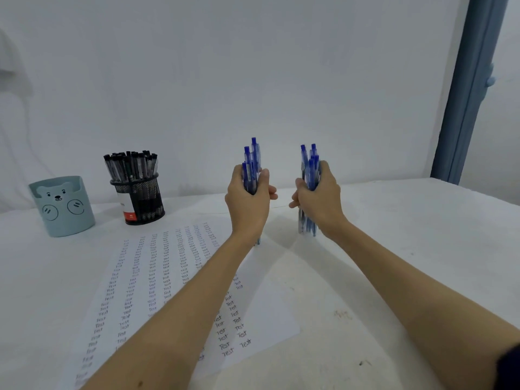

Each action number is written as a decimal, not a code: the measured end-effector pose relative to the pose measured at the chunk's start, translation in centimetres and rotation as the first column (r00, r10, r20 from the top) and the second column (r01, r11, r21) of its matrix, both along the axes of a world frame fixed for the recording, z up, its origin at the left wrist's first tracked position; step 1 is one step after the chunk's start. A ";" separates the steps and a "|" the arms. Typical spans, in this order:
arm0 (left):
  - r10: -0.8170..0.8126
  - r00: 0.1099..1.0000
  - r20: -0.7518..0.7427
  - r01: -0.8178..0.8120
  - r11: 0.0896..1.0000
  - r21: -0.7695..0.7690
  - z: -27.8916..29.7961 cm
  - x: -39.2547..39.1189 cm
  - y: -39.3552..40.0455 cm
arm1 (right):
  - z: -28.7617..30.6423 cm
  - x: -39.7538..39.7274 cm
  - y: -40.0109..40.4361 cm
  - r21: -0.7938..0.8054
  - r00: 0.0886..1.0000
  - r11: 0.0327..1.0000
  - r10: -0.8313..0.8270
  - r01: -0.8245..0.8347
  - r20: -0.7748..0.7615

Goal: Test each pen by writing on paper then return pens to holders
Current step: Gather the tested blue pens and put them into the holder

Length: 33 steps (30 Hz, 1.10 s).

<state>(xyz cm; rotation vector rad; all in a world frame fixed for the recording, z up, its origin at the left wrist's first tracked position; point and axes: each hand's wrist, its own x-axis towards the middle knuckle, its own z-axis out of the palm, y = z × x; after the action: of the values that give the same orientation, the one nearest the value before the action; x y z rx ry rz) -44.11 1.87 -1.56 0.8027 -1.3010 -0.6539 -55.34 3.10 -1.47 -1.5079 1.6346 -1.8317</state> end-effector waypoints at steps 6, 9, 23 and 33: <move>-0.017 1.000 0.012 0.015 0.985 0.173 -0.5 0.0 -0.2 | -0.2 0.0 0.2 0.097 0.972 0.995 -0.051 0.029 0.227; -0.053 0.998 0.020 0.048 0.980 0.194 -0.4 0.0 0.0 | -0.3 0.3 0.1 0.106 0.966 0.994 0.000 -0.028 0.260; -0.220 0.969 0.107 0.178 0.935 0.307 2.7 3.1 0.2 | 1.8 2.2 0.9 0.132 0.909 0.983 0.062 -0.127 0.412; -0.223 0.970 -0.096 0.242 0.910 0.336 5.9 20.1 0.7 | 7.3 16.0 -0.8 0.143 0.744 0.817 0.416 -0.558 0.522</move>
<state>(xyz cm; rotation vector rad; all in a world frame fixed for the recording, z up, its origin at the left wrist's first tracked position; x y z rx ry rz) -23.96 2.55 4.37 0.9118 -1.2582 -1.1121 -39.37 2.29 5.80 -1.1038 1.0720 -1.4274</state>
